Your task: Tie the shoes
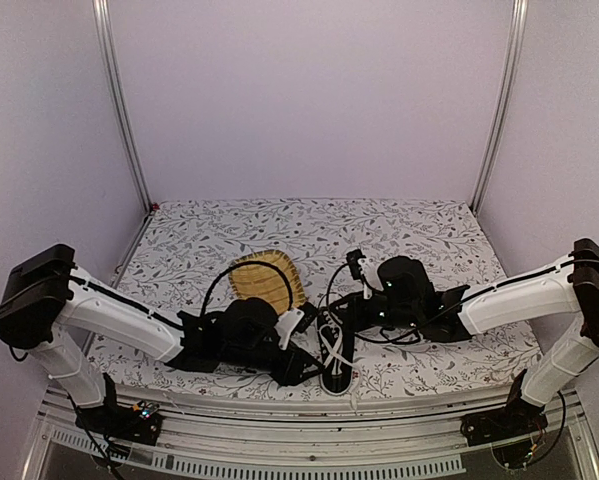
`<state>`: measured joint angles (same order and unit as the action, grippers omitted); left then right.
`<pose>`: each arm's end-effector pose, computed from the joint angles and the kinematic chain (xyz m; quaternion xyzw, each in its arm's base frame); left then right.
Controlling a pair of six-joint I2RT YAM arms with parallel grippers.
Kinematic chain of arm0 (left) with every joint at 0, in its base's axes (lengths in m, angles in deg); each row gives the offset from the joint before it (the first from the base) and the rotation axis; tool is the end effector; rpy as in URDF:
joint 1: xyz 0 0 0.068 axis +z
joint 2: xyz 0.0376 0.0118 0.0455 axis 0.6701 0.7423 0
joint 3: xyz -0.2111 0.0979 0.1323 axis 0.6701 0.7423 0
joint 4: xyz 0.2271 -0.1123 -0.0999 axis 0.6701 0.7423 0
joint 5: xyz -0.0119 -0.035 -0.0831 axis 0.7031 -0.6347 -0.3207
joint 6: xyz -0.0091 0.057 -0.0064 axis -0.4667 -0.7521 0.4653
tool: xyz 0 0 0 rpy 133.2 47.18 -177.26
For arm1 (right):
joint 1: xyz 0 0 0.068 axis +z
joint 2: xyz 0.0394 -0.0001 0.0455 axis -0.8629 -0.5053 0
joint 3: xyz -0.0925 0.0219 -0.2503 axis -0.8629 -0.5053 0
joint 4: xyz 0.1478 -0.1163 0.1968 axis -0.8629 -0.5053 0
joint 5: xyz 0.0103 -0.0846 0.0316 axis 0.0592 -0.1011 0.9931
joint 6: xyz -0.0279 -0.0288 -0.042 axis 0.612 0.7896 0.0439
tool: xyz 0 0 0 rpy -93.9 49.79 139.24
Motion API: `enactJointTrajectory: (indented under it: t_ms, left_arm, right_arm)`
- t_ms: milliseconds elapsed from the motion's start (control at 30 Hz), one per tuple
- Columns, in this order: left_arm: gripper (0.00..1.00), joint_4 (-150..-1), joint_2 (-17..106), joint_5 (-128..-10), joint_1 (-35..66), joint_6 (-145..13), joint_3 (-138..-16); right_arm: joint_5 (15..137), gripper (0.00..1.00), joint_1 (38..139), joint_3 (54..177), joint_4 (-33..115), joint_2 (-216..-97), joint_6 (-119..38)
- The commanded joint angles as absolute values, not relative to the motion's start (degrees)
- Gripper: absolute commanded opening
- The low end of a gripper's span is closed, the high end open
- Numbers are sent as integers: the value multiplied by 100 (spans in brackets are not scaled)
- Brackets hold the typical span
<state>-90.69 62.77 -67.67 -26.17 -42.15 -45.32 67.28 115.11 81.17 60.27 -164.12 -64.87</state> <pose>0.1184 -0.3107 0.1364 0.2805 0.8421 -0.3927 0.2406 0.1887 0.2734 0.1659 -0.1801 0.8444 0.3415 0.3713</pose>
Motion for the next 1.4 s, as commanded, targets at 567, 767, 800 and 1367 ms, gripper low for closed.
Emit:
enactJointTrajectory:
  t_ms: [567,767,800,1367]
  left_arm:
    - [13,-9837,7172,-7321,-2422,-4215,-4704]
    - [0,-9640,7122,-7014,-2349,-4000,-4620]
    - [0,-9533,7063,-6926,-2339,-3953,-4573]
    - [1,-8029,6507,-6168,-2178,-3357,-4044]
  right_arm:
    - [6742,2,11512,8235,6199,-16186,-6573]
    - [6854,2,11512,8217,6257,-16198,-6500]
    - [6917,2,11518,8209,6287,-16197,-6475]
    - [7811,2,11643,8000,6738,-16571,-6099]
